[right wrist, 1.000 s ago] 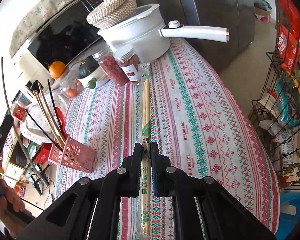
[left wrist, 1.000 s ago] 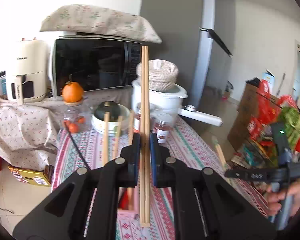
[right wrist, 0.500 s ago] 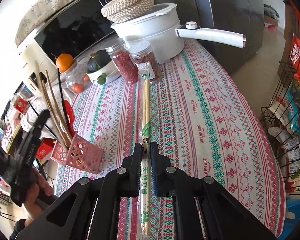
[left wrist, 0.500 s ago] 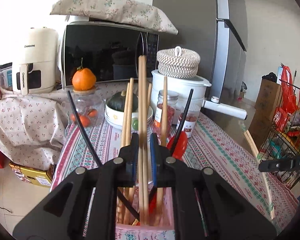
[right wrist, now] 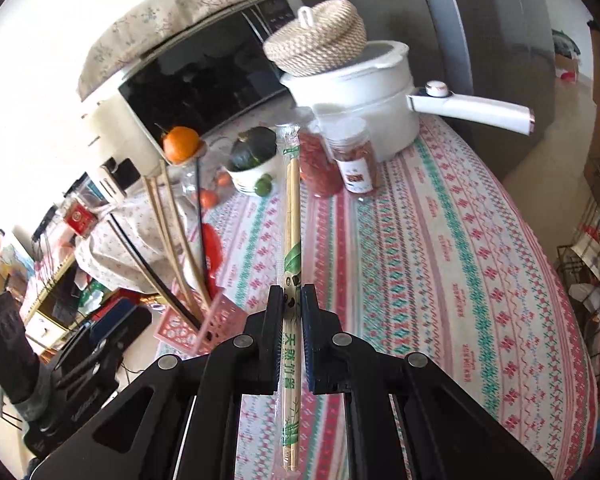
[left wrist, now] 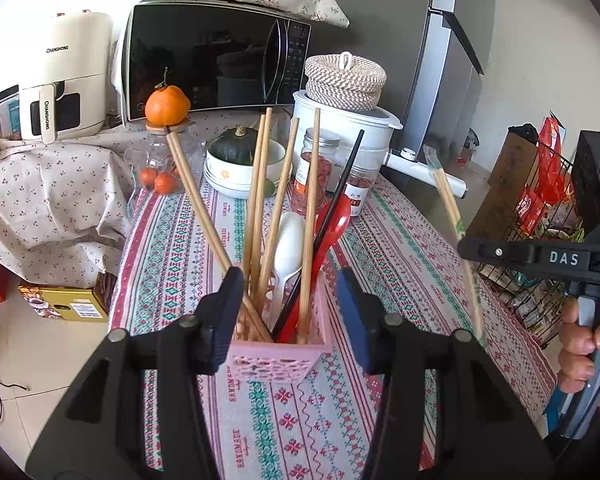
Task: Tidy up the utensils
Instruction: 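Drop the wooden chopstick into the basket with the left tool while the right tool drops the wrapped chopsticks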
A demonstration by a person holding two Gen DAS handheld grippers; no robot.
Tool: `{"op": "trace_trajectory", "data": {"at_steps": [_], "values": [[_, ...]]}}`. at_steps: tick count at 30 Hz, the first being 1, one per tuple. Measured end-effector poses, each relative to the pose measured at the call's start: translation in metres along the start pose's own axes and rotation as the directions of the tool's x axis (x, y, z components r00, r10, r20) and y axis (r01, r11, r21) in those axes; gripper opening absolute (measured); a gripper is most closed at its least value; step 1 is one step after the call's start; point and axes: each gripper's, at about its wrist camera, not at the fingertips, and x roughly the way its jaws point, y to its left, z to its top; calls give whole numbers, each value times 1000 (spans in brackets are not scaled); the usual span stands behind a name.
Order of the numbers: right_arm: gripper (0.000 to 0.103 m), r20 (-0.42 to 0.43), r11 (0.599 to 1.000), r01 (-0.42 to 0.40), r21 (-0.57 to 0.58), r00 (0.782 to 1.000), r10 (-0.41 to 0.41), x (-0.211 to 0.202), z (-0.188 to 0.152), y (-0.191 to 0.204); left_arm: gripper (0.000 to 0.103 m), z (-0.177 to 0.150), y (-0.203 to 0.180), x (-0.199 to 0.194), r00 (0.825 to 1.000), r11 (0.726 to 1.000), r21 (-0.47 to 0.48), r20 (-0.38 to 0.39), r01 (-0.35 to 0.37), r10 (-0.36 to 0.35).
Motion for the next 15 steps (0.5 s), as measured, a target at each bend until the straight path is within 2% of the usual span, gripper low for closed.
{"op": "trace_trajectory", "data": {"at_steps": [3,4,8,11,15], "values": [[9,42,999,-45,-19,998,46,4,1,15,60,1,8,-9,998,1000,-19,-65,-21,20],[9,60,997,-66,-30,996,67,5,1,21,66,1,11,-12,995,999,-27,-90,-35,33],[9,146,990,-114,-82,981,125,8,3,44,85,-2,23,-18,976,988,-33,-165,-149,142],[9,202,988,-122,-97,969,139,13,4,58,86,-5,30,-24,965,979,5,-170,-202,200],[9,267,990,-97,-106,956,123,21,4,77,88,-6,42,-29,963,979,6,-182,-203,201]]}}
